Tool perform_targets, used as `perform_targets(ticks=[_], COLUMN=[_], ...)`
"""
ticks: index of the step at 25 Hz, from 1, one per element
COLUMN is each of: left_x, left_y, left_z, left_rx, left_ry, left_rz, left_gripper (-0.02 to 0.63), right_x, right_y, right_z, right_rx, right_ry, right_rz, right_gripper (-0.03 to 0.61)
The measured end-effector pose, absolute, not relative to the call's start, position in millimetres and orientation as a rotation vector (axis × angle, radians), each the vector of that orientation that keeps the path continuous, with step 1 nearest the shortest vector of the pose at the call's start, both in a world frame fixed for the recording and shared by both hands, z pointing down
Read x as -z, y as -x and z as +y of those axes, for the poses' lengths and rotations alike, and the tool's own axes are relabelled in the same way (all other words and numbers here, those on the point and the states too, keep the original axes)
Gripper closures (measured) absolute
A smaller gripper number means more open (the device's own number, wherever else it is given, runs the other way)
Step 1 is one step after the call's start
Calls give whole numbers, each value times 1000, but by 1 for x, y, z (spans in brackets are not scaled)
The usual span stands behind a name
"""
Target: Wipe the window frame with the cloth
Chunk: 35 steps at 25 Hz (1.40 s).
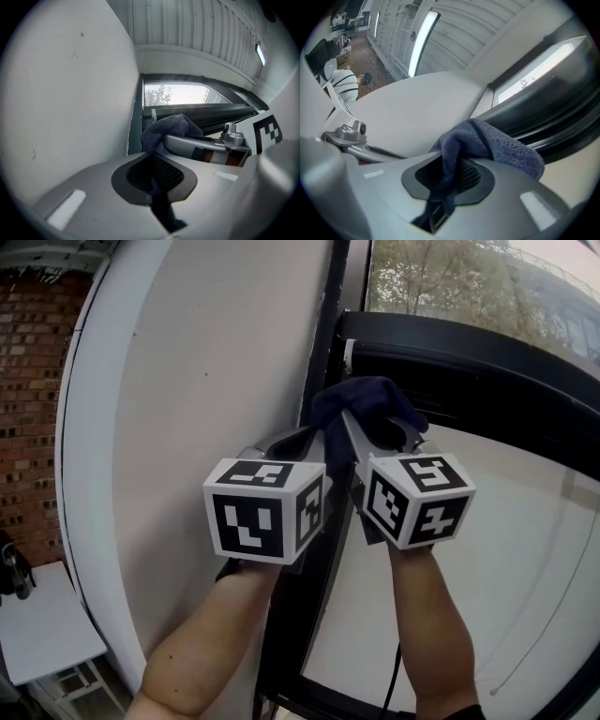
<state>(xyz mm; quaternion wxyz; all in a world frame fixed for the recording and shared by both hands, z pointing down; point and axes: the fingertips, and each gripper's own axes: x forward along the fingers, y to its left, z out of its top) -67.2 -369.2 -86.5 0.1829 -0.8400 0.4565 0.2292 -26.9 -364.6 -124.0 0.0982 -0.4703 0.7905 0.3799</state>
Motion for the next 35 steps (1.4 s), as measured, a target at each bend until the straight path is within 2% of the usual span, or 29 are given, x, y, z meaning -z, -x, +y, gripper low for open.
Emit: perform_targets(ticks=[10, 18, 35], left_x=[102, 106, 132], left_y=[64, 73, 82], left_z=[-361, -347, -331], left_rx=[-626, -657, -630], left_ry=[2351, 2294, 2247], left_rz=[1269, 1290, 1284], left_gripper=[620, 620, 620], right_x=[133, 136, 182], right_y=[28, 29, 32], right_z=[-363, -335, -337], right_rx=[-1086, -1197, -1211], right_ry=[1378, 1364, 1464], right_rz=[2327, 2258, 2151], right_gripper=[514, 514, 514])
